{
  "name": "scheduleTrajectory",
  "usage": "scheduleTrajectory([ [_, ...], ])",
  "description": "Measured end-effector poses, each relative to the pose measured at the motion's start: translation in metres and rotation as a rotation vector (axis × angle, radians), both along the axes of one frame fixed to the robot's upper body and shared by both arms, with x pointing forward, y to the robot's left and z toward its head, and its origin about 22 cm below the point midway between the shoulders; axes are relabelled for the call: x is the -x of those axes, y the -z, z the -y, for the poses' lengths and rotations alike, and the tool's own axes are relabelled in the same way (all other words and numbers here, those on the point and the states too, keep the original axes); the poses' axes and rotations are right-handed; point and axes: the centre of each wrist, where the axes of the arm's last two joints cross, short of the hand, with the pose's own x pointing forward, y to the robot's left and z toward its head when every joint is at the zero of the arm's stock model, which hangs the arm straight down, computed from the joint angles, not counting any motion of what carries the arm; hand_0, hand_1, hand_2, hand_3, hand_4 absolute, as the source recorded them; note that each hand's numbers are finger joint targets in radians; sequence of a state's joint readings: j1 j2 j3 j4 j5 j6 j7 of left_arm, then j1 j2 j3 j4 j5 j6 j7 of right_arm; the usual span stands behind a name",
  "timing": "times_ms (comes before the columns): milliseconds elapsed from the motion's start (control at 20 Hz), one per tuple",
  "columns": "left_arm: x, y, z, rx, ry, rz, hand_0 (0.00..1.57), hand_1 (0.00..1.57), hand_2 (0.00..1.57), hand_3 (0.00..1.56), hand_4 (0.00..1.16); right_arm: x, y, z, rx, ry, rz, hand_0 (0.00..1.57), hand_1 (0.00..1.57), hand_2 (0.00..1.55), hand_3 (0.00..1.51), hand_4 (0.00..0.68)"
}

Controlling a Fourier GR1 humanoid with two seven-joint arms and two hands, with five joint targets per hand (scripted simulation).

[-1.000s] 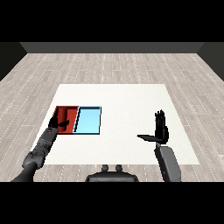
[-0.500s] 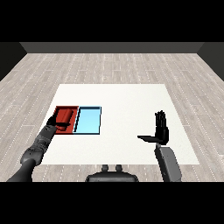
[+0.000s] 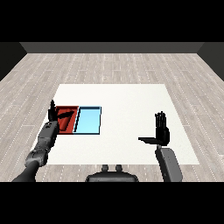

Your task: Pick the red can and put it in the red box

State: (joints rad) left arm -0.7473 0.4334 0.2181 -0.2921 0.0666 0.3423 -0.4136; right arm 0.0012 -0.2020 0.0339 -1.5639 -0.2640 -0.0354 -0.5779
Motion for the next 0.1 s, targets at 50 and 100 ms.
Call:
scheduleTrajectory([
  [50, -0.0044, -0.0039, 0.007, 0.021, 0.034, 0.08, 0.0, 0.0, 0.0, 0.0, 0.0, -0.0007, 0.0, -0.0018, -0.002, -0.006, 0.0, 0.0, 0.0, 0.0, 0.0, 0.0],
  [100, -0.009, -0.0078, 0.0158, 0.038, 0.071, 0.153, 0.0, 0.0, 0.0, 0.0, 0.0, -0.0012, -0.0013, -0.0031, -0.002, -0.012, 0.002, 0.0, 0.0, 0.0, 0.0, 0.0],
])
